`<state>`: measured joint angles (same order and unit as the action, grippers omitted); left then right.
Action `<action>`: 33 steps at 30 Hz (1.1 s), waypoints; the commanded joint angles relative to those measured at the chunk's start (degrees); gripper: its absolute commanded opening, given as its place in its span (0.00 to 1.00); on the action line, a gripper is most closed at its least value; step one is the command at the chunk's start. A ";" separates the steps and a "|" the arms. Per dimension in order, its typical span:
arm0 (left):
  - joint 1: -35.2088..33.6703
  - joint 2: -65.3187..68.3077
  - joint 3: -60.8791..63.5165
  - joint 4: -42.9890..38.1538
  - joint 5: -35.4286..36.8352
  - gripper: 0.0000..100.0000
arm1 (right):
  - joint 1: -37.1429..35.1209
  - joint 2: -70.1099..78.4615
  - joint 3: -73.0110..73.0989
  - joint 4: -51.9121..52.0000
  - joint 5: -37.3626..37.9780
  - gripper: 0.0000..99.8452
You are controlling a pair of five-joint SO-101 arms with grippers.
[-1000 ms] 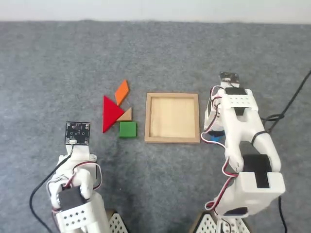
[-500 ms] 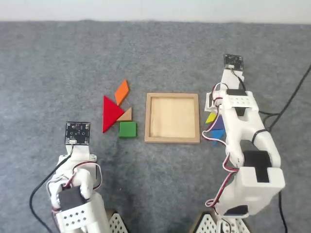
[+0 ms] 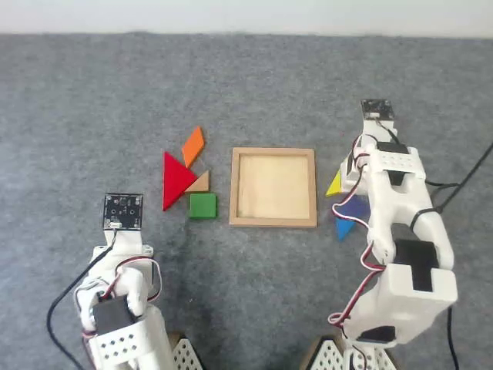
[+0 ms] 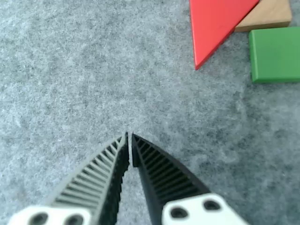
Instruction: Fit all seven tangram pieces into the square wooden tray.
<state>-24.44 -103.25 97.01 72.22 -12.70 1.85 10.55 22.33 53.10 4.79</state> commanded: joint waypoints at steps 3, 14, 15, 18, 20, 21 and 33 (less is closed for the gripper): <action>-0.35 -1.05 -0.57 0.35 -0.44 0.01 | -2.95 -1.19 -1.23 5.32 4.48 0.01; -0.35 -1.05 -0.57 0.35 -0.44 0.01 | -0.57 -1.45 -13.80 14.99 -7.91 0.01; -0.35 -1.05 -0.57 0.35 -0.44 0.01 | -0.48 -1.45 -15.21 14.99 -11.25 0.01; -0.35 -1.05 -0.57 0.35 -0.44 0.01 | -1.27 -0.84 -18.02 14.90 -18.90 0.01; -0.35 -1.05 -0.57 0.35 -0.44 0.01 | -2.24 -0.84 -18.37 15.25 -22.59 0.07; -0.35 -1.05 -0.57 0.35 -0.44 0.01 | -2.86 -0.84 -18.29 15.52 -25.49 0.12; -0.35 -1.05 -0.57 0.44 -0.44 0.01 | -10.15 13.23 -27.16 12.00 -69.19 0.40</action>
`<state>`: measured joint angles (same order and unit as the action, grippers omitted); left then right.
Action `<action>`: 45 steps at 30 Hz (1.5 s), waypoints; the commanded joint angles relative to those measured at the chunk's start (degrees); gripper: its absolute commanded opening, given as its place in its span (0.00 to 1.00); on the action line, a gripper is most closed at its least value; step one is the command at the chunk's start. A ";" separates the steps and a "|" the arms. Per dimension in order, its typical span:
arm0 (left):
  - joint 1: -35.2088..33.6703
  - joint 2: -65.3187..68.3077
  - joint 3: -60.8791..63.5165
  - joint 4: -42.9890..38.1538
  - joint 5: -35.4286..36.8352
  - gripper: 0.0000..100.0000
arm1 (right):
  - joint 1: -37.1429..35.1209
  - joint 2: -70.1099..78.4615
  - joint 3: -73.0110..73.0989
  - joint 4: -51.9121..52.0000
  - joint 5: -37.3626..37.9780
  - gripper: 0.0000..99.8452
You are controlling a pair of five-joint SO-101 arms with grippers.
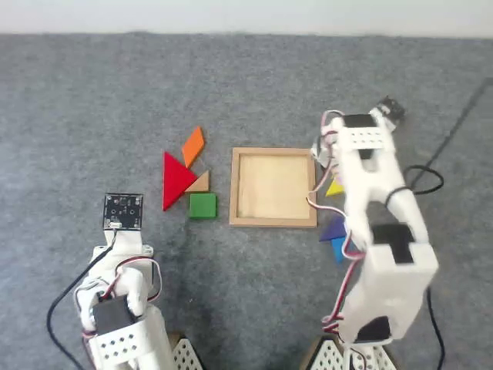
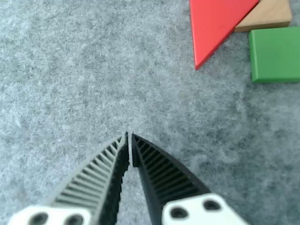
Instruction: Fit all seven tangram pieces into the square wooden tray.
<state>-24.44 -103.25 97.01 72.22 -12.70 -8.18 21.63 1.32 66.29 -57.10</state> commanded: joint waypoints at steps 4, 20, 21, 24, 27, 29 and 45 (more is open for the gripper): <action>-0.35 -1.05 -0.57 0.44 -0.44 0.01 | 2.42 6.46 -12.57 -0.66 -16.09 0.41; -0.35 -1.05 -0.57 0.44 -0.44 0.01 | 6.11 13.32 -20.22 -1.45 -16.09 0.36; -0.35 -1.05 -0.57 0.44 -0.44 0.01 | 6.29 14.73 -21.63 -1.36 -15.38 0.33; -0.35 -1.05 -0.57 0.44 -0.44 0.01 | 6.29 18.42 -26.99 2.07 -13.80 0.32; -0.35 -1.05 -0.57 0.44 -0.44 0.01 | 6.37 21.76 -32.09 5.76 -13.80 0.35; -0.35 -1.05 -0.57 0.44 -0.44 0.01 | 6.46 23.96 -34.55 7.08 -13.80 0.36; -0.44 -1.05 -0.57 0.44 -0.44 0.01 | 9.10 27.65 -39.56 9.63 -14.77 0.37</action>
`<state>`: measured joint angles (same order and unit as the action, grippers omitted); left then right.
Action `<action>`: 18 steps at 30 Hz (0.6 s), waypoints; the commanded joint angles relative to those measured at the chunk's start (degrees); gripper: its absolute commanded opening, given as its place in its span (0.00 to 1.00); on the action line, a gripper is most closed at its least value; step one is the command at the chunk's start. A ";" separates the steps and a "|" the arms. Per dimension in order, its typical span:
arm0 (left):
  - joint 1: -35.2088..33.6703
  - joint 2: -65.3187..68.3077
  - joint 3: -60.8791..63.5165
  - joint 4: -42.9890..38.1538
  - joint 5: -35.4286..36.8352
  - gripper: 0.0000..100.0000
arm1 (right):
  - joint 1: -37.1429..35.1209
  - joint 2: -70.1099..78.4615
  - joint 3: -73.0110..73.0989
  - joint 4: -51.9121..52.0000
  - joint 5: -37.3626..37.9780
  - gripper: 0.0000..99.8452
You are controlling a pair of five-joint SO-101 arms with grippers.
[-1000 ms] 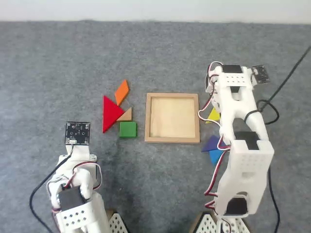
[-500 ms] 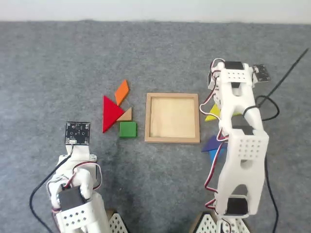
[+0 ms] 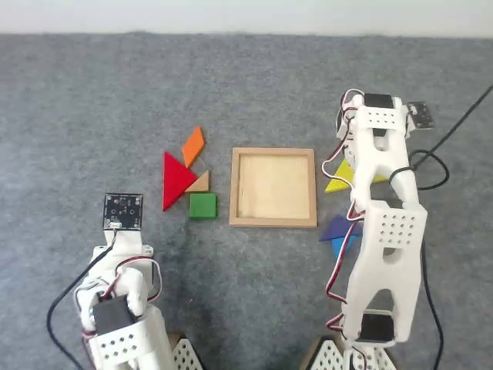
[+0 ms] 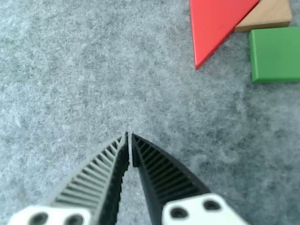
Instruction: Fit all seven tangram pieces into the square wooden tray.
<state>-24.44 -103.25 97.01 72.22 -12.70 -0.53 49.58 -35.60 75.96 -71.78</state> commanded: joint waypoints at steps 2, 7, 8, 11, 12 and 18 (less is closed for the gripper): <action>-0.44 -1.05 -0.57 0.44 -0.44 0.01 | 1.45 -0.31 -2.64 -0.04 0.00 0.36; -0.44 -1.05 -0.57 0.44 -0.44 0.01 | 0.75 -0.31 -2.64 0.31 1.32 0.36; -0.44 -1.05 -0.57 0.44 -0.44 0.01 | 0.22 -0.31 -2.64 0.40 2.46 0.36; -0.44 -1.05 -0.57 0.44 -0.44 0.01 | -0.84 -0.31 -2.64 0.40 3.78 0.36; -0.44 -1.05 -0.57 0.44 -0.44 0.01 | -0.84 -0.31 -2.64 0.40 3.78 0.36; -0.44 -1.05 -0.57 0.44 -0.44 0.01 | -0.48 -0.31 -2.64 0.40 4.04 0.36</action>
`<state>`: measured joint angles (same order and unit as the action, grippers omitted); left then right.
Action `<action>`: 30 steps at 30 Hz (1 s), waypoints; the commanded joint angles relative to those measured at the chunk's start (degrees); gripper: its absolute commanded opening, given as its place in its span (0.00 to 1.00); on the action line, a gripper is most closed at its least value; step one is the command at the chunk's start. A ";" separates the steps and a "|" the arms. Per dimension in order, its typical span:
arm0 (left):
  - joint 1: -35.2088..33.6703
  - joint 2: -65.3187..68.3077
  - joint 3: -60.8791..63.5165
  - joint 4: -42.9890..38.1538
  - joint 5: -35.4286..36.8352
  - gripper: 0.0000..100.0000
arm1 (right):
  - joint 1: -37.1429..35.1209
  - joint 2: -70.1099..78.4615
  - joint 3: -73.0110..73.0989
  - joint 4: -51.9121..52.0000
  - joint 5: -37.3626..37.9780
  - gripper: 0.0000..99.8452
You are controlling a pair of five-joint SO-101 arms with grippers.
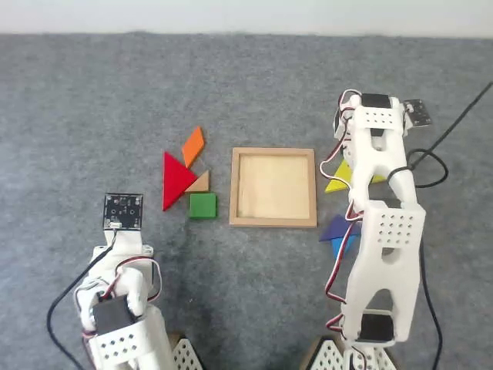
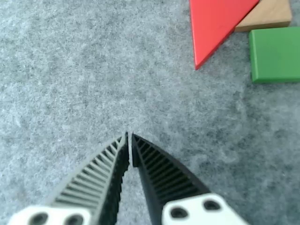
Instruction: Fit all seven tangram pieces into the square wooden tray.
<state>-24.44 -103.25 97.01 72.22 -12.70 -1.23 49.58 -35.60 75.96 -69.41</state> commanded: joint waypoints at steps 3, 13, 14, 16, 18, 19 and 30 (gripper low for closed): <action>-0.44 -1.05 -0.57 0.44 -0.44 0.01 | 0.13 -0.31 -2.55 0.66 1.76 0.36; -0.44 -1.05 -0.57 0.44 -0.44 0.01 | 0.22 -0.66 -2.73 3.82 5.71 0.36; -0.44 -1.05 -0.57 0.44 -0.44 0.01 | 0.22 -0.66 -2.73 4.09 5.71 0.36; -0.44 -1.05 -0.57 0.44 -0.44 0.01 | 0.22 -0.48 -2.73 4.26 5.80 0.36; -0.44 -1.05 -0.57 0.44 -0.44 0.01 | 0.22 -0.40 -2.73 4.35 5.80 0.36; -0.44 -1.05 -0.57 0.44 -0.44 0.01 | 0.22 -0.40 -2.73 4.35 5.80 0.36; -0.44 -1.05 -0.57 0.44 -0.44 0.01 | -0.22 -0.57 -2.73 4.44 5.80 0.36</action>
<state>-24.44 -103.25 97.01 72.22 -12.70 -1.14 49.58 -36.13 78.95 -64.40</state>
